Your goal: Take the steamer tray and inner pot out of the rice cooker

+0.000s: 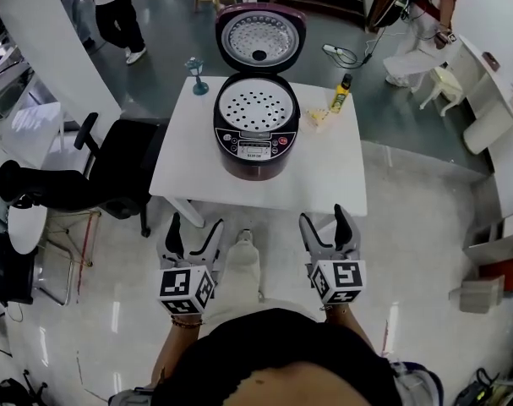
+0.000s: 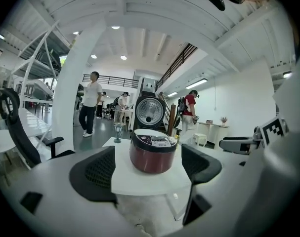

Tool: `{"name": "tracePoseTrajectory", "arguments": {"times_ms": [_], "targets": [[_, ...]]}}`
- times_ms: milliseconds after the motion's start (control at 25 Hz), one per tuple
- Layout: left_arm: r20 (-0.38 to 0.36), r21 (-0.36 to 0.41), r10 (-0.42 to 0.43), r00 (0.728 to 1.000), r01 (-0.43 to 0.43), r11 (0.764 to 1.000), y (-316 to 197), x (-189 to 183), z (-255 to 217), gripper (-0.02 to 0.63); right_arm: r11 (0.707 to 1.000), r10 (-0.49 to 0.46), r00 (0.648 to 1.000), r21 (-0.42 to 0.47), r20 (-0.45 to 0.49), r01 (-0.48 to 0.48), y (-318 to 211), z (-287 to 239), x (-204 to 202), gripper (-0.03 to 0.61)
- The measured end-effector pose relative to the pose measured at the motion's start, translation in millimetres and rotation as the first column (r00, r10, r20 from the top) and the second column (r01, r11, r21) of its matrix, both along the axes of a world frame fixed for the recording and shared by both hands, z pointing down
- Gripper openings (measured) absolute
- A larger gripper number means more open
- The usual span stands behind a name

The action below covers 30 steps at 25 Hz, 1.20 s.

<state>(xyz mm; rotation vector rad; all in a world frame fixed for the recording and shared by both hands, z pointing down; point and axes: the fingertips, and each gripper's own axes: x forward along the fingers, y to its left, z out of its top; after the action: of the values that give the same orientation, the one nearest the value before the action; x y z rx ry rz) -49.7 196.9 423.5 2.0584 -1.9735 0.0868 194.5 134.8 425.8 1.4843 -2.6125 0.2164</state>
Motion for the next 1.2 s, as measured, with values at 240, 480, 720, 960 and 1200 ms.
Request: {"name": "tracePoseTrajectory", "arguments": {"times_ms": [240, 480, 720, 960, 1200], "targets": [[0.005, 0.014, 0.004, 1.000, -0.004, 1.000, -48.7, -11.8, -4.5, 0.399, 1.000, 0.005, 1.000, 0.007, 0.024, -0.005, -46.5, -7.6, -11.0, 0.331], [-0.011, -0.004, 0.020, 1.000, -0.020, 1.000, -107.1, -27.0, -5.2, 0.399, 0.999, 0.038, 0.999, -0.003, 0.017, -0.038, -103.0, -7.5, -17.3, 0.331], [0.005, -0.002, 0.048, 0.999, -0.048, 0.999, -170.4, -39.8, -15.1, 0.399, 0.998, 0.055, 0.998, -0.030, -0.010, -0.055, -159.9, -7.3, -32.6, 0.331], [0.001, -0.027, 0.080, 0.997, -0.080, 0.996, -227.0, -50.9, -11.0, 0.399, 0.997, 0.065, 0.997, -0.044, -0.042, -0.067, -215.1, -4.3, -49.0, 0.331], [0.016, -0.042, 0.125, 0.992, -0.125, 0.991, -279.3, -49.7, -7.5, 0.399, 0.994, 0.087, 0.994, -0.065, -0.067, -0.091, -268.5, 3.4, -59.1, 0.331]]}}
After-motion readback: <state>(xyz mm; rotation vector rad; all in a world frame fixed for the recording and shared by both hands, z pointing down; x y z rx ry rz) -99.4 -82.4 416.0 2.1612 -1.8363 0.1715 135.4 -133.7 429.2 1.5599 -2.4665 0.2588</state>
